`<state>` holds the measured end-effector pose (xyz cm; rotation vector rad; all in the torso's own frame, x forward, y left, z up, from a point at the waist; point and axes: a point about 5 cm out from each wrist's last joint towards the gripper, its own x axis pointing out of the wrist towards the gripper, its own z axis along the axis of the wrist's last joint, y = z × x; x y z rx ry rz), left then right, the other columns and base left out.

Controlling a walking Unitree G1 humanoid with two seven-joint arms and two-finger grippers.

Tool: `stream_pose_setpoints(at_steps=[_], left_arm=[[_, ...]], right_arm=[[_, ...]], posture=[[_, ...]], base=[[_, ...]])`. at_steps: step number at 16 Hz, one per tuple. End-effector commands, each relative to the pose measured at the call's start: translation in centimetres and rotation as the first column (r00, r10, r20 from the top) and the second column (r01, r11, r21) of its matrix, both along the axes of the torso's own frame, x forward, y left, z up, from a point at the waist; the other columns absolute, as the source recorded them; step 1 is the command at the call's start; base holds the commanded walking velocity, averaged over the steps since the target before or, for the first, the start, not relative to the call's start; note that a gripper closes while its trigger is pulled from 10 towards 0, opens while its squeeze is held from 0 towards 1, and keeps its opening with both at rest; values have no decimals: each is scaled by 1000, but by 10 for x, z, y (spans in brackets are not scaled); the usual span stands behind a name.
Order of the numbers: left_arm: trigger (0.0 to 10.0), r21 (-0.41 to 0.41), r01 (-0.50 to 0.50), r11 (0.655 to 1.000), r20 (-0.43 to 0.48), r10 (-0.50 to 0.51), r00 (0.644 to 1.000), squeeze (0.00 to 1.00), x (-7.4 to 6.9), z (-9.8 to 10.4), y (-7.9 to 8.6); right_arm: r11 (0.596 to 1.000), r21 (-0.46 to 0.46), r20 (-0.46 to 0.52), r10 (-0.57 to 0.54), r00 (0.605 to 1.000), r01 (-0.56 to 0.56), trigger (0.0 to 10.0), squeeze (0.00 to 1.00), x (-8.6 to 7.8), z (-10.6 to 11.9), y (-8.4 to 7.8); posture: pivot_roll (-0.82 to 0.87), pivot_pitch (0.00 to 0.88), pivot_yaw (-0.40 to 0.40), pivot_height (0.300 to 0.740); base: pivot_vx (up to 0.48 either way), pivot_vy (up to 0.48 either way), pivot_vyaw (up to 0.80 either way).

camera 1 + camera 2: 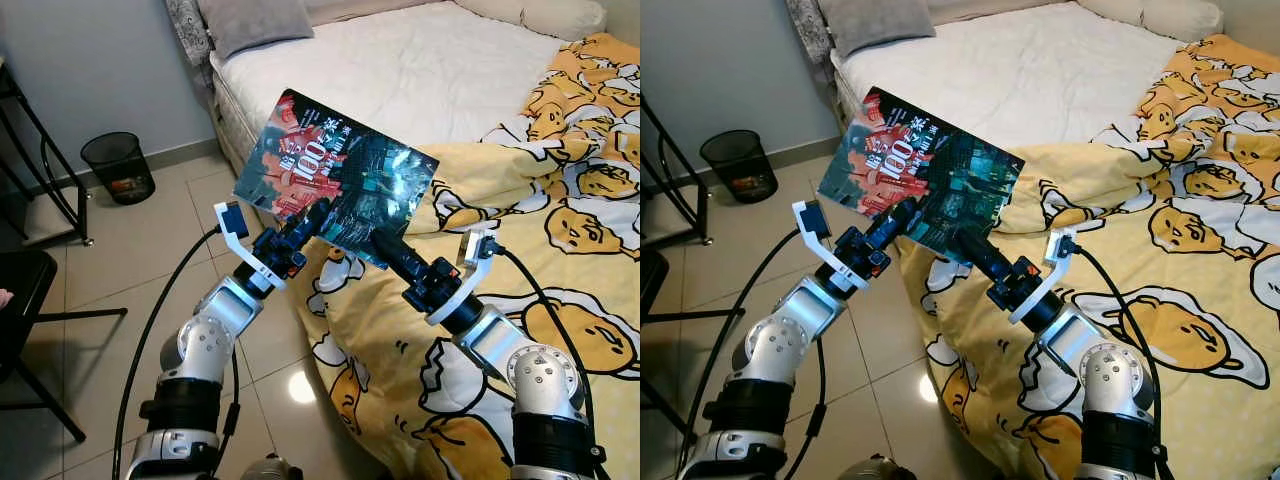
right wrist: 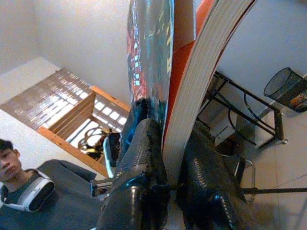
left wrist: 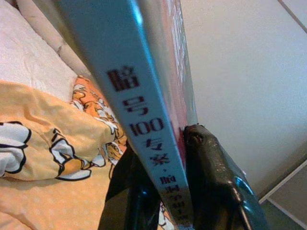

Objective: Clean up the room

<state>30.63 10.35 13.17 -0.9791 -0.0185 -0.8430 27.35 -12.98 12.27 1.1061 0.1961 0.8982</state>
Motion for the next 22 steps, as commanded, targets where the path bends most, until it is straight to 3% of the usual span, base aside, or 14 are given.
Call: stream_pose_setpoints(at_steps=[1,2,4,5,6,7,12,14,16,17,19,22], left_arm=[[0,30,-108,994,-21,109,994,0,1,-2,12],[0,24,-131,991,-37,132,991,0,1,-4,14],[0,6,-154,988,-53,154,987,0,3,-4,17],[0,4,-154,988,-54,154,987,0,2,-4,17],[0,-1,-157,988,-53,157,986,0,2,-4,17],[0,-4,-161,987,-52,161,986,0,1,-4,17],[0,-32,-182,983,-38,180,983,0,0,0,20],[0,-43,-179,983,-44,178,983,0,0,0,20],[0,-37,-178,983,-43,177,983,0,0,0,20],[0,-37,-178,983,-43,176,983,0,0,0,19],[0,-21,-175,984,-40,174,984,0,1,0,19],[0,42,-185,982,-37,187,982,0,2,-1,19]], right_arm=[[999,9,38,32,999,-32,2392,0,2,8,7],[999,7,37,31,999,-32,3490,0,1,7,8],[999,0,35,35,999,-35,3608,0,1,6,8],[999,-5,34,37,999,-37,4275,0,0,6,8],[999,-24,29,43,999,-42,10000,0,0,5,9],[999,-14,20,50,999,-50,10000,1000,0,4,9],[1000,-4,-50,-22,998,22,10000,1000,5,-5,1],[994,-15,-115,-111,987,110,10000,1000,9,-15,-14],[956,-77,-200,-294,935,284,10000,1000,16,-32,-42],[944,-87,-213,-329,920,317,10000,1000,17,-35,-49],[883,-119,-250,-469,847,453,10000,1000,19,-39,-75],[822,-54,-231,-563,794,567,10000,1000,24,-25,-87]], posture=[[-51,0,50,740],[-51,0,50,740],[-50,0,50,740],[-50,0,51,740],[-51,0,52,740],[-51,0,51,740],[-51,0,54,740],[-51,0,57,740],[-50,0,58,740],[-47,0,58,740],[-48,0,60,740],[-55,0,70,740]], base=[[0,0,0],[0,0,0],[0,0,0],[0,0,0],[0,0,0],[0,0,0],[0,0,0],[0,0,0],[0,0,0],[0,0,0],[0,0,0],[0,0,0]])
